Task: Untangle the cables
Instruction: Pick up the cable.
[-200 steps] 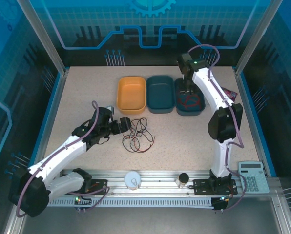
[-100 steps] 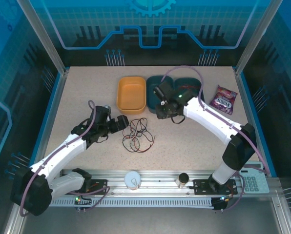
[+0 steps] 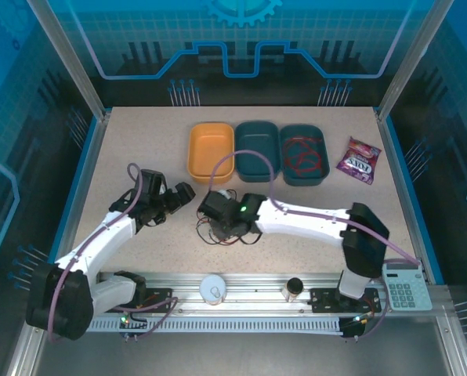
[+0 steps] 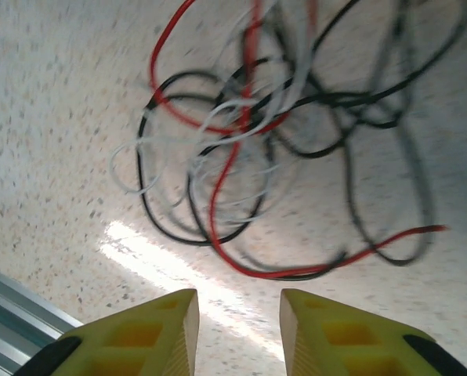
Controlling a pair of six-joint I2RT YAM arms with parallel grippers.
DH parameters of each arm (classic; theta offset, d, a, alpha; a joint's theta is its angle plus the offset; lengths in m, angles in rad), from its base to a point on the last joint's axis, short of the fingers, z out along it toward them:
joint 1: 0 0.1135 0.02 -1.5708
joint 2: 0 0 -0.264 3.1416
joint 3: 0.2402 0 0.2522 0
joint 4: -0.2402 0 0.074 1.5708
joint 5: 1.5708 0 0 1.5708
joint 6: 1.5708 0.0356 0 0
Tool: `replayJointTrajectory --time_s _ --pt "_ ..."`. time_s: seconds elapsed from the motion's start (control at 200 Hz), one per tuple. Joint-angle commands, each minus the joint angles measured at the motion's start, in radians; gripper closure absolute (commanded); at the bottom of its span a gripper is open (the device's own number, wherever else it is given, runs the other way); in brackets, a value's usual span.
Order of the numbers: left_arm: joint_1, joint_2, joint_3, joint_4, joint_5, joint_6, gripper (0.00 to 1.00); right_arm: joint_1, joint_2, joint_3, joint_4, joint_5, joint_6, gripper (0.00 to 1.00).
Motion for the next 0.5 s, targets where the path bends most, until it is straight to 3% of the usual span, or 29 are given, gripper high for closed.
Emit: replayJointTrajectory --time_s 0.0,0.495 --pt "0.021 0.005 -0.012 0.001 0.050 -0.024 0.01 0.039 0.089 0.059 -0.012 0.037 0.024 0.66" --pt "0.033 -0.003 -0.037 0.024 0.072 -0.035 0.01 0.017 0.218 0.072 -0.023 0.028 -0.001 0.68"
